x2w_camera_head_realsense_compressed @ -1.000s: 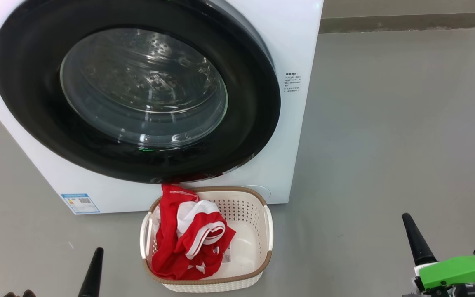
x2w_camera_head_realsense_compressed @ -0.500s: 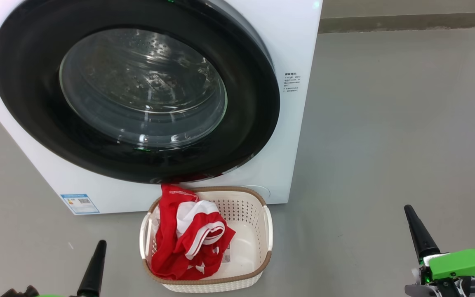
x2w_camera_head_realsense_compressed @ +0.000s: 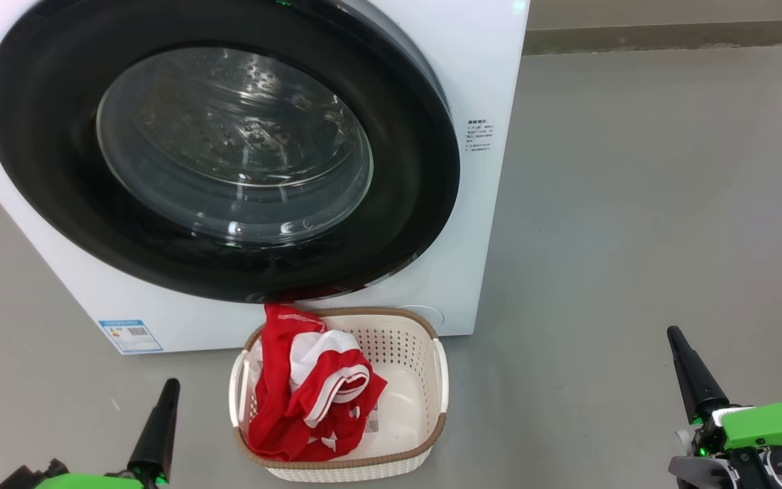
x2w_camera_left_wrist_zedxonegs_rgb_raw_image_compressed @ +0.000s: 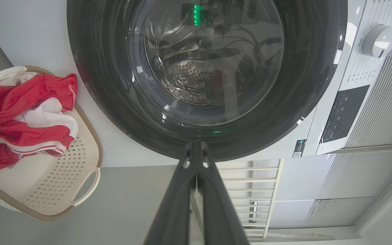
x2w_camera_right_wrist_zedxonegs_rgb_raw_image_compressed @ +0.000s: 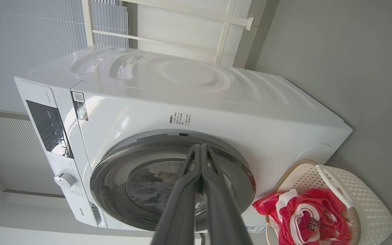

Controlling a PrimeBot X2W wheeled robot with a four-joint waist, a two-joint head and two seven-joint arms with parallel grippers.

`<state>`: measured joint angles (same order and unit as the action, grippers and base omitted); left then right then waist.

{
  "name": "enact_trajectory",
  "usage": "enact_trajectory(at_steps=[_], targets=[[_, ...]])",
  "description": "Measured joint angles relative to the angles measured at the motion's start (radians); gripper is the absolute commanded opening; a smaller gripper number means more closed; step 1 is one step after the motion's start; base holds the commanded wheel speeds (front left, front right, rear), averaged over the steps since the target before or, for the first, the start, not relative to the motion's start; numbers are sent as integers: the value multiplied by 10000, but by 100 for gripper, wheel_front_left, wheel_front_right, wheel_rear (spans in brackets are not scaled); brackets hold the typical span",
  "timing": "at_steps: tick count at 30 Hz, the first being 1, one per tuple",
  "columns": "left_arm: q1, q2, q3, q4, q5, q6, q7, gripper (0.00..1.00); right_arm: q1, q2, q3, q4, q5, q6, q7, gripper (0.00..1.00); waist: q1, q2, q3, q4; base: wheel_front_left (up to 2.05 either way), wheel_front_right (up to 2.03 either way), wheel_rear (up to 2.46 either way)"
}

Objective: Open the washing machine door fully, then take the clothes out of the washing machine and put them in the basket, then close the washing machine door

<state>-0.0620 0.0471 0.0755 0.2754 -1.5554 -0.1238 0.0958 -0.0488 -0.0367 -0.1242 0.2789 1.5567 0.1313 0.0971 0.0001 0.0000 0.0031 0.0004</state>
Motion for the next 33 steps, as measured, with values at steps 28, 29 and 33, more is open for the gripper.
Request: enact_trajectory(at_steps=[28, 29, 33], targets=[[-65, -77, 27, -29, -460, 0, 100, 0, -160, -2, -61, -44, 466, -2, 100, 0, 0, 0, 0, -5, 0, 0, 0], [-65, -77, 27, -29, -460, 0, 100, 0, -160, -2, -61, -44, 466, -2, 100, 0, 0, 0, -1, -5, 0, 0, 0], [-65, -77, 27, -29, -462, 0, 100, 0, -160, -2, -61, -44, 466, -2, 100, 0, 0, 0, -1, -5, 0, 0, 0]])
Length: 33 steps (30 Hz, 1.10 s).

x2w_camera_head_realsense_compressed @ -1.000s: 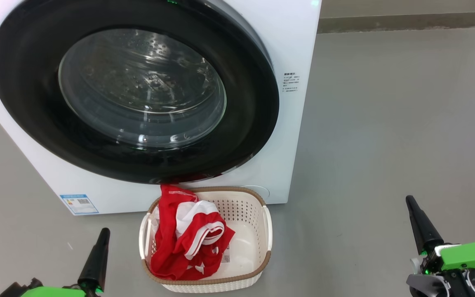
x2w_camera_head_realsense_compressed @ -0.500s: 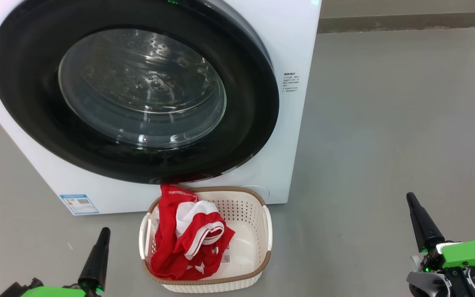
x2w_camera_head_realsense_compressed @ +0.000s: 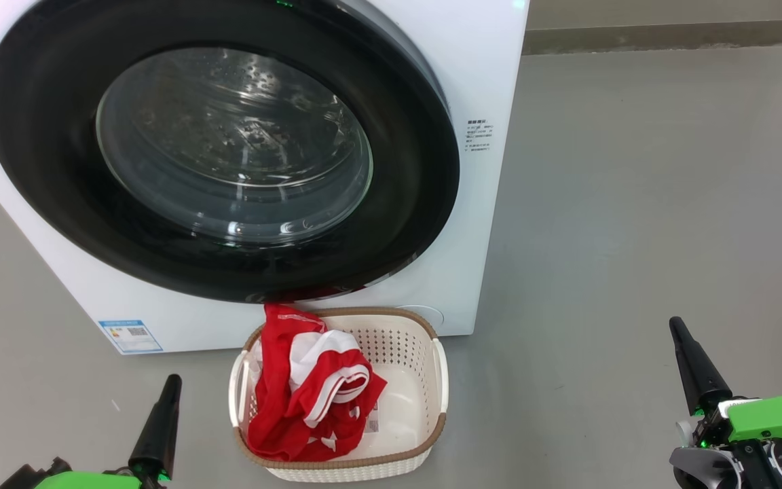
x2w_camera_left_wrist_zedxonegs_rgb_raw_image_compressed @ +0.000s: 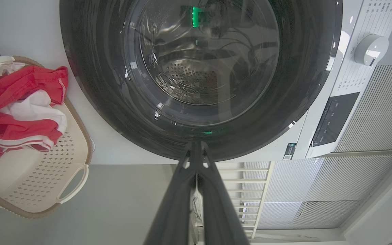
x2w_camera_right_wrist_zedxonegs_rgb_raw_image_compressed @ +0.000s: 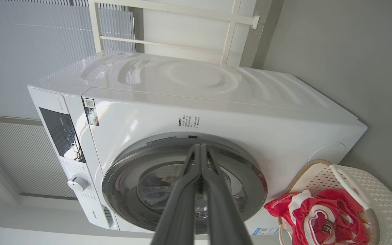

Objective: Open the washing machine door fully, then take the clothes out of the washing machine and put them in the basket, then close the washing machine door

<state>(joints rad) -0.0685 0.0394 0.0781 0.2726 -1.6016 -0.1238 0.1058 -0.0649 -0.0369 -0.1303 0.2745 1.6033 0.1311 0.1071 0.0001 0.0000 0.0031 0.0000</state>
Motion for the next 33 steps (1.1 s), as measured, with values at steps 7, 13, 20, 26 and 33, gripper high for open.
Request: enact_trajectory(at_steps=[7, 13, 20, 26, 33], targets=[[-1, 0, 0, 0, 0, 0, 0, 0, 0, 0, -4, 0, 0, -8, 2, 0, 0, 0, 0, 0, 0, 0, 0], [-1, 0, 0, 0, 0, 0, 0, 0, 0, 0, -8, 0, 0, -8, 2, 0, 0, 0, 0, 0, 0, 0, 0], [-1, 0, 0, 0, 0, 0, 0, 0, -1, 0, -10, 0, 0, -10, 2, 0, 0, 0, 0, 0, 0, 0, 0], [-1, 0, 0, 0, 0, 0, 0, 0, -1, 0, -12, 0, 0, -10, 2, 0, -1, 0, 0, 0, 0, 0, 0], [-1, 0, 0, 0, 0, 0, 0, 0, -1, 0, -12, 0, 0, -10, 2, 0, -1, 0, 0, 0, 0, 0, 0]])
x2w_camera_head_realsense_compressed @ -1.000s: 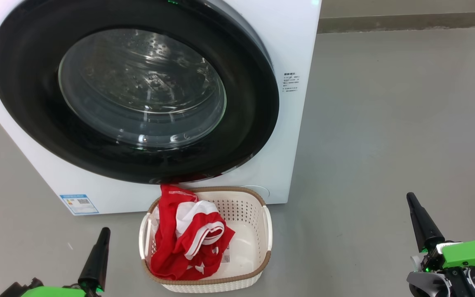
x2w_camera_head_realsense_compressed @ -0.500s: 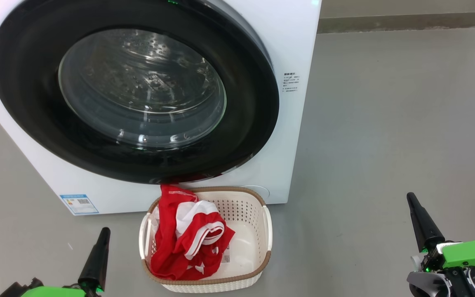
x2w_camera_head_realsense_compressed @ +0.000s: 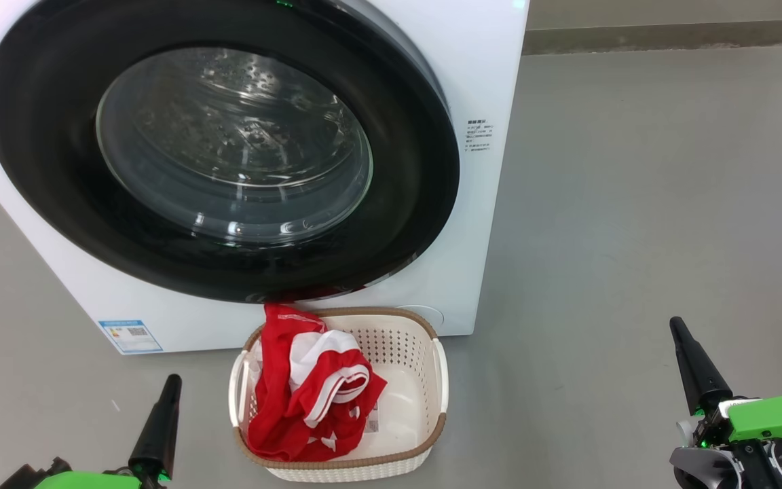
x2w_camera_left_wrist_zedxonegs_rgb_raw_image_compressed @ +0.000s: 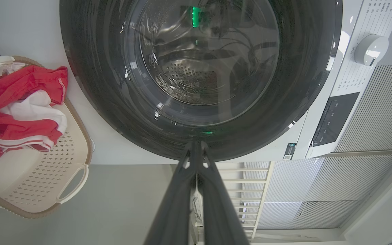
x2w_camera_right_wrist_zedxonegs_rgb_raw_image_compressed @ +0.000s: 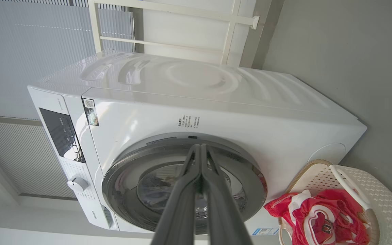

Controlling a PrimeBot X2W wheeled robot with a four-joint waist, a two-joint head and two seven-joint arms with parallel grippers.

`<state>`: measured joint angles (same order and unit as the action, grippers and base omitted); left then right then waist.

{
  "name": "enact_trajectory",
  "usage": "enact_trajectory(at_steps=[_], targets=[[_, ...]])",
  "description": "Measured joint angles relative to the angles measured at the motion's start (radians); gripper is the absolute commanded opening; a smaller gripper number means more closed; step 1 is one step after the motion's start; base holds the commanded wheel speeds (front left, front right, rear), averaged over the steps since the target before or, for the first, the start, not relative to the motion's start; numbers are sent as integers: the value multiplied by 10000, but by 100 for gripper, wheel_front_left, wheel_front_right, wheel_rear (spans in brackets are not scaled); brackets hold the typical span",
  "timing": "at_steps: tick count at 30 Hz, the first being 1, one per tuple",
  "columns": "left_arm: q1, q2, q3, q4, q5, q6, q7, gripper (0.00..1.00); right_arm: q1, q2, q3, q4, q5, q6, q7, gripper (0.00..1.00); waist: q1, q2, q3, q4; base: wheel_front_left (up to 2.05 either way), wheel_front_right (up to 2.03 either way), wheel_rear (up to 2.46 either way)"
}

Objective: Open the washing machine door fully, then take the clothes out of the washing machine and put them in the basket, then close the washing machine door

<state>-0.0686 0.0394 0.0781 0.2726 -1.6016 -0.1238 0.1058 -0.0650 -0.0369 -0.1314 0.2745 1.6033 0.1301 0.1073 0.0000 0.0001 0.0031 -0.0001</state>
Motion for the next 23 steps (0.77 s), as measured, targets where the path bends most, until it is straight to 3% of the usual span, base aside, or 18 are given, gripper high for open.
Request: enact_trajectory(at_steps=[23], targets=[[-1, 0, 0, 0, 0, 0, 0, 0, 0, 0, -6, 0, -2, 0, 0, 0, 0, 0, 0, 0, 0, 0, 0]])
